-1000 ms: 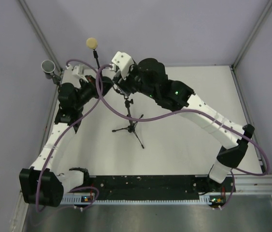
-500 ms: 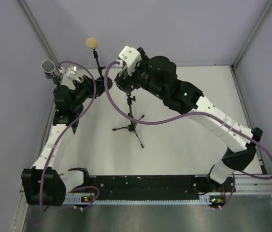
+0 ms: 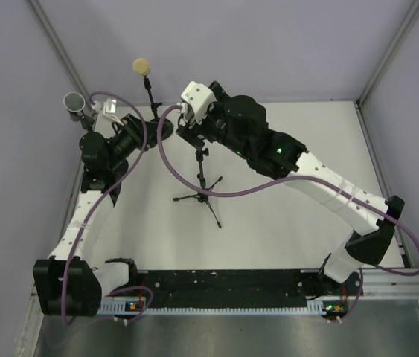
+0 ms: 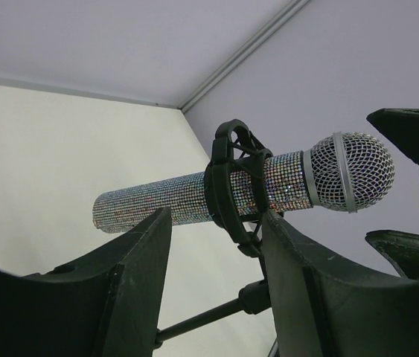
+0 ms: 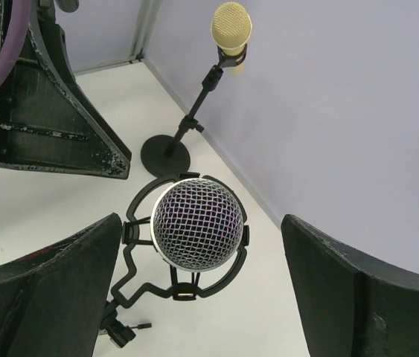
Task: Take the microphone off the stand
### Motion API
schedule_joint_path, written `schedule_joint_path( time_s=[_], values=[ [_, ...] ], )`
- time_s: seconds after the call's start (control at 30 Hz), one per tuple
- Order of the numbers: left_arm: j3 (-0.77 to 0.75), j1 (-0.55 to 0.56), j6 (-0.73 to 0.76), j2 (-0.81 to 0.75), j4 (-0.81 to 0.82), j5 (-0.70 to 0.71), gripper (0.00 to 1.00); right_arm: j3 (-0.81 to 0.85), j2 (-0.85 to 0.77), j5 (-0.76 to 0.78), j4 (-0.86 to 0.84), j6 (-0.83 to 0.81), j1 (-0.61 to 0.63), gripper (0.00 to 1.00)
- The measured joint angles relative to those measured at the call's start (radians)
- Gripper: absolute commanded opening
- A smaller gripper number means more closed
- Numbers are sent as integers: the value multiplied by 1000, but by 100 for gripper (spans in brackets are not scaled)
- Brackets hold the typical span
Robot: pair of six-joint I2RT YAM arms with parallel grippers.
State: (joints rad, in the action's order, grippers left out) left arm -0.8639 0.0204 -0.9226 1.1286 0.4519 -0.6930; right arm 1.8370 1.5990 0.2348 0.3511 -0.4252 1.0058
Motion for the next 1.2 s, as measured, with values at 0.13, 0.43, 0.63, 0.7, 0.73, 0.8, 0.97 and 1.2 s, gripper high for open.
schedule_joint_path(
  time_s=[0.13,0.43,0.63,0.7,0.73,0.8,0.97,1.2],
  values=[
    [-3,4,-18,10,12,-15,57,0,1,5,-15,-2,0,86],
    [-66,64,-22,95,11,-45,48,0,16,12,-20,-2,0,81],
    [-71,73,-22,107,9,-51,41,0,16,12,-23,-2,0,79],
    [-71,73,-22,107,9,-51,38,0,16,11,-23,-2,0,79],
    [-71,73,-22,107,9,-51,36,-1,16,11,-23,-2,0,79],
    [-71,73,-22,107,8,-51,32,-5,16,11,-24,-2,0,78],
    [-71,73,-20,107,8,-51,24,-11,24,11,-30,-2,0,72],
    [-71,73,-30,107,7,-50,17,-11,48,11,-30,5,-1,49]
  ],
)
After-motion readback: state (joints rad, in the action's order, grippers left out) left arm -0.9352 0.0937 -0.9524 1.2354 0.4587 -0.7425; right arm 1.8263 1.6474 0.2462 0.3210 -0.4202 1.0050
